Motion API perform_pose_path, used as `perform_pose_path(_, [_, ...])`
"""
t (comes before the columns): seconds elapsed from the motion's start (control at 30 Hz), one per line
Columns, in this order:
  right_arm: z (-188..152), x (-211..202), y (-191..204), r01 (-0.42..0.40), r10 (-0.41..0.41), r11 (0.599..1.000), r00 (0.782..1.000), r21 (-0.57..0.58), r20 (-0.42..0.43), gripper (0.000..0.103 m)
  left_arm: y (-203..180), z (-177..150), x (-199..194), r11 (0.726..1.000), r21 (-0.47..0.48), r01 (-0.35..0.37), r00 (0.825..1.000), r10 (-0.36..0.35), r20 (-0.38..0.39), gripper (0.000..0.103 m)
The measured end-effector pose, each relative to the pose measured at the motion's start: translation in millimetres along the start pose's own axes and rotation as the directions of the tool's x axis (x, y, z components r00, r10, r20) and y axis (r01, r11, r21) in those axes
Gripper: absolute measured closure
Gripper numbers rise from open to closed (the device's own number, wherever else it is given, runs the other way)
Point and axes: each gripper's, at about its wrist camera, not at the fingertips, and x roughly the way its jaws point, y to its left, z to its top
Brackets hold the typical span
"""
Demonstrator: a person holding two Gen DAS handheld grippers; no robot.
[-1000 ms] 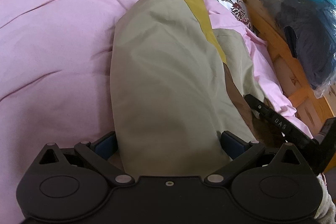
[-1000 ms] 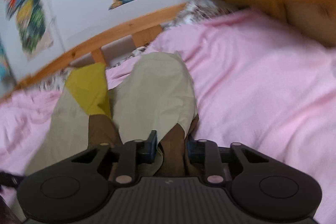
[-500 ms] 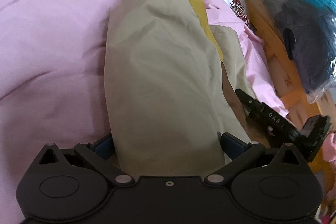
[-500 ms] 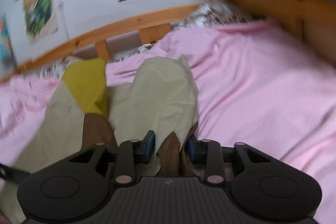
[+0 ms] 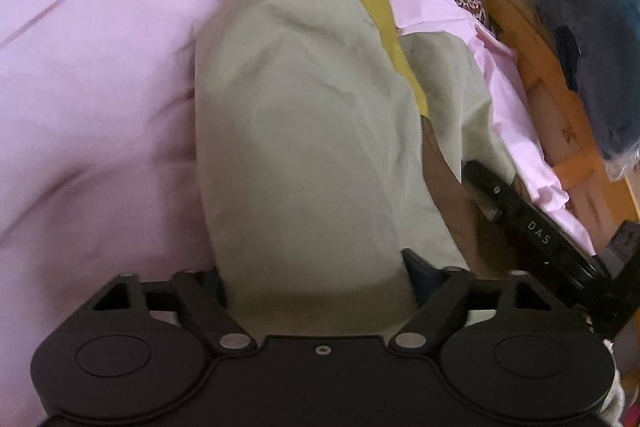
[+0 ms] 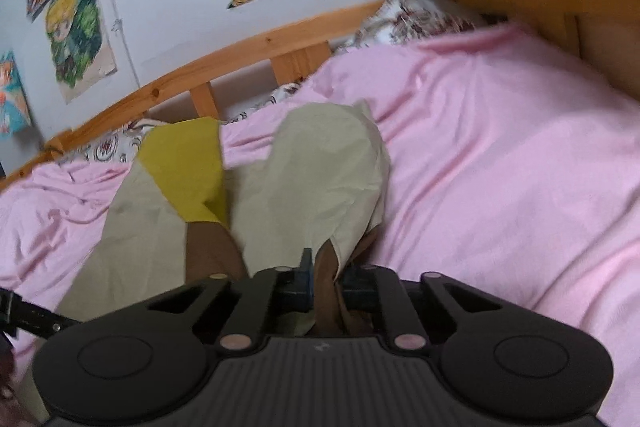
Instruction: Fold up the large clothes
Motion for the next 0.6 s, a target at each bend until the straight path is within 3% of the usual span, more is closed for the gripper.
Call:
perform_pose_path(0.1, [3, -12, 28, 0.011, -0.005, 0.996, 0.998, -0.094, 0.066, 0.095, -8, 2, -13, 0.998, 0.063, -0.025, 0.999, 0.023, 0.028, 0.05])
perform_pose_path(0.2, [8, -26, 60, 0.02, 0.009, 0.98, 0.99, -0.198, 0.144, 0.097, -10, 5, -32, 0.989, 0.146, -0.036, 0.997, 0.025, 0.078, 0.057])
perform_pose_path(0.37, [18, -27, 108, -0.019, 0.078, 0.967, 0.972, -0.256, 0.223, 0.097, 6, 17, -76, 0.96, 0.249, -0.129, 0.981, 0.088, 0.17, 0.058])
perform_pose_path(0.6, [30, 18, 155, -0.14, 0.178, 0.975, 0.958, -0.173, 0.226, 0.097, 57, 40, -121, 0.944, 0.189, -0.27, 0.949, 0.227, 0.221, 0.057])
